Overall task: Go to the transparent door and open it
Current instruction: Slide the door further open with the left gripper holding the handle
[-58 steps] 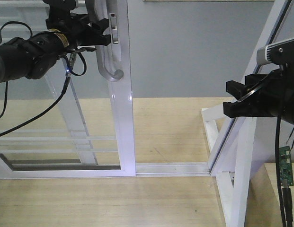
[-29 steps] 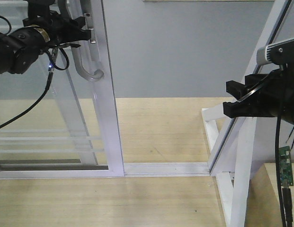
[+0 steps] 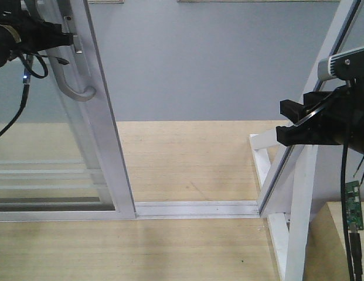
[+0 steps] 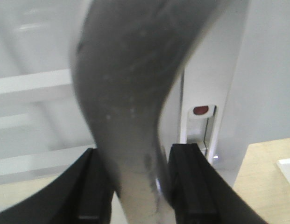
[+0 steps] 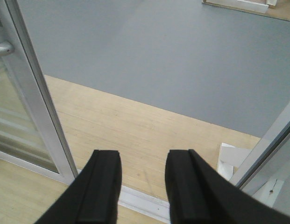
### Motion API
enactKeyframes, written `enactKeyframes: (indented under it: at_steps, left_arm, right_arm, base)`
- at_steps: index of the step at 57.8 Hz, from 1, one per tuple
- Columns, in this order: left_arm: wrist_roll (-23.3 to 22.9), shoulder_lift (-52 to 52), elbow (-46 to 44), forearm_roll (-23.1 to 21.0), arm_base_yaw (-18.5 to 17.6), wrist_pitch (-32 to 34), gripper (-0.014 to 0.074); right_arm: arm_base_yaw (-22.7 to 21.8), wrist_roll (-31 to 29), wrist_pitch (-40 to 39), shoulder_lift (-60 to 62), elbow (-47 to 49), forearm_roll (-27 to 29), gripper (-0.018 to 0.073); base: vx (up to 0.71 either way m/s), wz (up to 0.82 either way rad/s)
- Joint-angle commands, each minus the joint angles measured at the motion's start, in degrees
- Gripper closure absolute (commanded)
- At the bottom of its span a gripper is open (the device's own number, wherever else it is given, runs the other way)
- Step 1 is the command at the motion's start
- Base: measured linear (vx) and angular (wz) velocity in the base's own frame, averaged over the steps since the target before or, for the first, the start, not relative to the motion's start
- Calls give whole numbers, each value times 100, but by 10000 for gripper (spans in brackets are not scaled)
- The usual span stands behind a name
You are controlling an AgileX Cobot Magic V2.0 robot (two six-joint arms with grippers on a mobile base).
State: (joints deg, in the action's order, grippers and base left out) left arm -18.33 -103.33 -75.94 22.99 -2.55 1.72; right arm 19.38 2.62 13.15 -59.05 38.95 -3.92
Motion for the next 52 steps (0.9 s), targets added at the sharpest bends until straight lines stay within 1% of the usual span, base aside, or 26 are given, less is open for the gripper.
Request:
enactKeyframes:
  at_steps: [1,15,25,40,46,52]
  left_arm:
    - [0,448,-181,-38,205,365,211]
    - [5,497,-181,-7,577,-14,211]
    - [-1,497,-181,403,848,-84,211]
    - [3,771,-181,415,880,-172,211]
    - [30,945,-181,415,880,-545,210]
    - [333,1243,-177,369,880,-1273,209]
  right_arm:
    - [-26,-3,-445,99,169,-49,237]
    - [-26,-3,-445,99,169,-49,237]
    - [-26,-3,-445,99,169,-49,237]
    - [-26,-3,-445,99,169,-49,237]
    - [-26,-3,-464,99,169,-49,237]
    - [-26,-8,-491,99,169,-60,237]
  base:
    - [0,0]
    - [0,0]
    - [0,0]
    - [0,0]
    - [0,0]
    - [0,0]
